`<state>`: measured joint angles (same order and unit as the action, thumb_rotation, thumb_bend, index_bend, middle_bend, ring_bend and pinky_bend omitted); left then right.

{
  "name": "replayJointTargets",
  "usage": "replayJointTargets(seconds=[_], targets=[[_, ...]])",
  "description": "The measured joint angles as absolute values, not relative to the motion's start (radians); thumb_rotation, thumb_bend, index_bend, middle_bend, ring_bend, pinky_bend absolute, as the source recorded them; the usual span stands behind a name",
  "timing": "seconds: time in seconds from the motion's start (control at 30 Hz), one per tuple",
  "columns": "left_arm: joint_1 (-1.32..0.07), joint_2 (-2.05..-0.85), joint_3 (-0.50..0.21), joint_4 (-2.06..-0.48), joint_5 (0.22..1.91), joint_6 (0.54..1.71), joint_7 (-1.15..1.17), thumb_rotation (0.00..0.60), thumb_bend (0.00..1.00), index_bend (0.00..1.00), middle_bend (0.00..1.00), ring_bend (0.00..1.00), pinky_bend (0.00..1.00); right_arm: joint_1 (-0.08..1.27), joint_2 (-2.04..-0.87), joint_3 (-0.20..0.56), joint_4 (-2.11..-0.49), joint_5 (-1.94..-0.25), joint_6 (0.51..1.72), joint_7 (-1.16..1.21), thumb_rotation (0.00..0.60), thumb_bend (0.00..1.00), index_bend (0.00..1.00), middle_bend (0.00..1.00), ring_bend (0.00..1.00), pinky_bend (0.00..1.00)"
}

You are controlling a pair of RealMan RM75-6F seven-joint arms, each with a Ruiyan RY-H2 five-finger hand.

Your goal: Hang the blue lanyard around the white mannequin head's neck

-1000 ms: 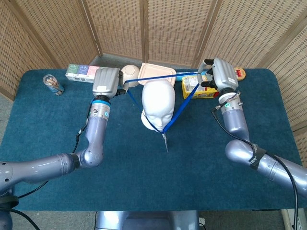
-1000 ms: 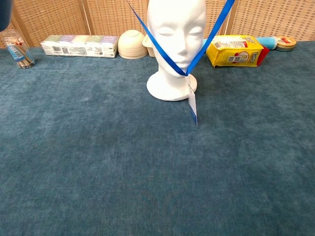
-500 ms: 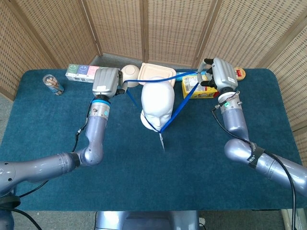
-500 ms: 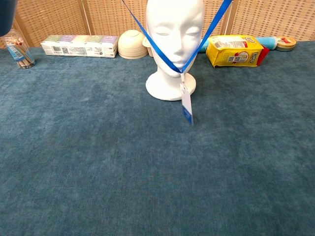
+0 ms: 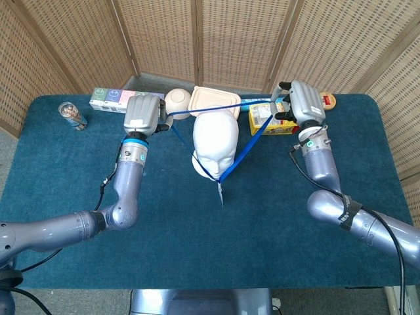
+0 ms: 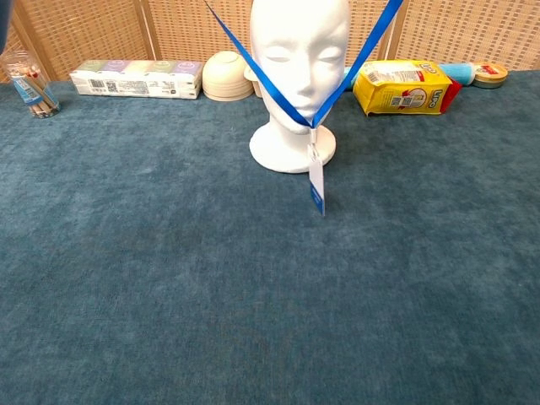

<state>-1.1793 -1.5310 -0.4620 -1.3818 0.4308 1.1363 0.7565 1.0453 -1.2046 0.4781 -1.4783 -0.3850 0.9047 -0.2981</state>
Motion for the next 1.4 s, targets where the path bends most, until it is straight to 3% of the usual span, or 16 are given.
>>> replayJointTargets(seconds=[0.2,0.7,0.93,1.23,1.4], targets=[[-1.186,-1.537,-0.455,-1.376,0.419,1.146,0.778,0.454,0.34,0.65,1.00,1.00,1.00,1.062,-1.200,0.472,-1.466,-0.357,0.890,-0.321,0.600,0.52,0.65,1.00,1.00,1.00],[-1.197,-1.568,-0.450,-1.332,0.427,1.160,0.795,0.453,0.31,0.64,1.00,1.00,1.00,1.122,-1.213,0.449,-1.402,-0.274,0.869,-0.400,0.600,0.52,0.64,0.99,1.00,1.00],[-1.189,-1.567,-0.446,-1.340,0.437,1.169,0.798,0.452,0.28,0.63,1.00,1.00,1.00,1.123,-1.203,0.439,-1.407,-0.267,0.847,-0.401,0.600,0.51,0.57,0.98,1.00,1.00],[-1.188,-1.565,-0.447,-1.341,0.436,1.182,0.821,0.451,0.24,0.53,0.99,1.00,1.00,1.131,-1.186,0.421,-1.404,-0.244,0.808,-0.411,0.600,0.51,0.48,0.97,1.00,1.00],[-1.188,-1.561,-0.446,-1.346,0.434,1.188,0.838,0.452,0.23,0.48,0.91,0.92,1.00,1.139,-1.162,0.405,-1.411,-0.218,0.774,-0.423,0.548,0.51,0.42,0.96,1.00,1.00]])
